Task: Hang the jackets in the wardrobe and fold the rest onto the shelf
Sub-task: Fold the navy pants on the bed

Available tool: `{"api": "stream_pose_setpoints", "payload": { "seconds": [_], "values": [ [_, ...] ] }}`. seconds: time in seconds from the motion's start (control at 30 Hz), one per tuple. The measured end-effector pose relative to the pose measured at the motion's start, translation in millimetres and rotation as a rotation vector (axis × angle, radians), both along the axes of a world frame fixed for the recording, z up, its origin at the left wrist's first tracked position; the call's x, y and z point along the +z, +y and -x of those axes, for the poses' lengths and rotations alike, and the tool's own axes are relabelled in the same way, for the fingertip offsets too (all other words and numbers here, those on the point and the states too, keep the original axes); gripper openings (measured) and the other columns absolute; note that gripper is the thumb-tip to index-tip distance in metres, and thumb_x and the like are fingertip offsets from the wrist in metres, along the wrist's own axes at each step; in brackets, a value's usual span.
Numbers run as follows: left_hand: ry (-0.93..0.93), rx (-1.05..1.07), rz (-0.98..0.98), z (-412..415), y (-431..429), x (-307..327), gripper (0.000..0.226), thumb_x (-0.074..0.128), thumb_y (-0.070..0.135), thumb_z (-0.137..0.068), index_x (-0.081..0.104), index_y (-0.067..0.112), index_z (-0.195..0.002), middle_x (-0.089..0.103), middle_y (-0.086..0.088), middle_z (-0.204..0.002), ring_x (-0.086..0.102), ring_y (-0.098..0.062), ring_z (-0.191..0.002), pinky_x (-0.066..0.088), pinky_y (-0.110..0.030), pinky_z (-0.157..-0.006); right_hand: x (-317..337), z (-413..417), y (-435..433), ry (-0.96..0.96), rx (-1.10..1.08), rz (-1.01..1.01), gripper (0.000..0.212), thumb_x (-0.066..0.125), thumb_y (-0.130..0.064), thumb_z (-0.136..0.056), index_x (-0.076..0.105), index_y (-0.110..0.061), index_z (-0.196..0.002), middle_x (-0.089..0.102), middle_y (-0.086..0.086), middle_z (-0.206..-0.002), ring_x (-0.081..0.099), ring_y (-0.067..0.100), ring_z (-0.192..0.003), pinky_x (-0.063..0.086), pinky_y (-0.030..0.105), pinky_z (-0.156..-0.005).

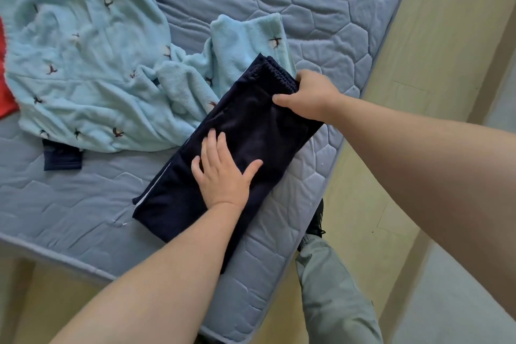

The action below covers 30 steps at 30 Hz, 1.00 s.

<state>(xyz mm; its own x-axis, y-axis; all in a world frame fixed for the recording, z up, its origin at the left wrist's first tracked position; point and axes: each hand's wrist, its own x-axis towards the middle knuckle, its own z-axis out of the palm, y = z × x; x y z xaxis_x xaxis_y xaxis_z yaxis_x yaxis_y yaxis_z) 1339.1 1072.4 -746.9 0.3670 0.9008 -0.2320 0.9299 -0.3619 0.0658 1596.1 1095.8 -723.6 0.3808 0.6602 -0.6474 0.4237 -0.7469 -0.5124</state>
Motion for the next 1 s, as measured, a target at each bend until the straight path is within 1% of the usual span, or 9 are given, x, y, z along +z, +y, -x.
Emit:
{"api": "stream_pose_setpoints", "payload": {
  "seconds": [0.1, 0.37, 0.47, 0.57, 0.73, 0.8, 0.87, 0.97, 1.0],
  "values": [
    [0.193, -0.086, 0.096, 4, 8, -11, 0.134, 0.029, 0.097, -0.064, 0.001, 0.008, -0.161, -0.004, -0.010, -0.169, 0.002, -0.026, -0.156, 0.016, -0.063, -0.119, 17, 10, -1, -0.038, 0.005, -0.012, 0.045, 0.070, -0.050, -0.080, 0.063, -0.010, -0.099, 0.071, 0.008, -0.091, 0.066, 0.021, -0.082, 0.055, 0.038, -0.068],
    [0.274, -0.095, 0.374, -14, 32, -29, 0.153, 0.050, 0.098, -0.058, -0.024, 0.006, -0.155, -0.031, -0.015, -0.162, -0.028, -0.031, -0.151, 0.007, -0.076, -0.113, 65, 75, -11, -0.037, 0.126, -0.139, 0.033, 0.076, -0.046, -0.073, 0.067, -0.023, -0.096, 0.070, -0.009, -0.081, 0.065, 0.009, -0.078, 0.057, 0.033, -0.068],
    [0.076, -0.078, 0.340, 4, 29, -19, 0.140, 0.055, 0.093, -0.061, -0.004, 0.014, -0.160, -0.017, -0.007, -0.168, -0.017, -0.024, -0.155, 0.010, -0.068, -0.119, 74, 105, -15, -0.069, 0.144, -0.183, 0.034, 0.072, -0.046, -0.074, 0.062, -0.027, -0.100, 0.068, -0.011, -0.086, 0.064, 0.012, -0.085, 0.056, 0.038, -0.074],
    [-0.080, -0.023, 0.147, 36, 16, -9, 0.123, 0.059, 0.088, -0.067, 0.016, 0.018, -0.159, 0.008, -0.002, -0.169, 0.006, -0.022, -0.155, 0.020, -0.053, -0.122, 79, 126, -21, -0.072, 0.085, -0.216, 0.039, 0.070, -0.043, -0.076, 0.058, -0.028, -0.109, 0.065, -0.010, -0.095, 0.061, 0.014, -0.091, 0.055, 0.038, -0.077],
    [0.045, -0.011, 0.305, 64, 4, -10, 0.125, 0.055, 0.087, -0.068, 0.001, 0.023, -0.160, -0.007, -0.006, -0.169, -0.002, -0.025, -0.156, 0.017, -0.054, -0.121, 85, 160, -34, -0.119, 0.053, -0.273, 0.063, 0.067, -0.041, -0.082, 0.043, -0.027, -0.138, 0.055, -0.005, -0.127, 0.054, 0.013, -0.112, 0.046, 0.033, -0.079],
    [0.063, -0.030, 0.403, 59, 16, -13, 0.116, 0.037, 0.081, -0.067, 0.002, 0.022, -0.161, -0.004, -0.008, -0.169, 0.000, -0.029, -0.155, 0.020, -0.057, -0.119, 87, 176, -39, -0.131, 0.089, -0.315, 0.065, 0.066, -0.038, -0.082, 0.039, -0.026, -0.140, 0.053, -0.007, -0.132, 0.053, 0.013, -0.114, 0.044, 0.033, -0.079],
    [0.033, -0.089, 0.495, 60, 33, -10, 0.096, 0.029, 0.069, -0.075, 0.020, 0.022, -0.158, 0.016, -0.010, -0.166, 0.012, -0.032, -0.153, 0.029, -0.057, -0.116, 86, 192, -44, -0.138, 0.151, -0.329, 0.064, 0.064, -0.036, -0.082, 0.038, -0.028, -0.140, 0.051, -0.010, -0.135, 0.054, 0.013, -0.114, 0.048, 0.035, -0.080],
    [-0.127, -0.114, 0.530, 84, 48, -4, 0.042, 0.045, 0.032, -0.097, 0.055, 0.016, -0.134, 0.054, -0.011, -0.141, 0.044, -0.031, -0.134, 0.042, -0.048, -0.107, 85, 216, -49, -0.126, 0.220, -0.327, 0.067, 0.064, -0.035, -0.083, 0.036, -0.027, -0.143, 0.047, -0.011, -0.141, 0.052, 0.013, -0.119, 0.047, 0.035, -0.082],
    [-0.178, 0.005, 0.550, 93, 49, -2, 0.034, 0.045, 0.023, -0.100, 0.058, 0.014, -0.130, 0.058, -0.011, -0.137, 0.049, -0.030, -0.130, 0.043, -0.043, -0.106, 86, 225, -50, -0.121, 0.238, -0.324, 0.068, 0.063, -0.034, -0.082, 0.035, -0.027, -0.144, 0.045, -0.010, -0.143, 0.052, 0.013, -0.120, 0.048, 0.036, -0.081]
  ]
}}
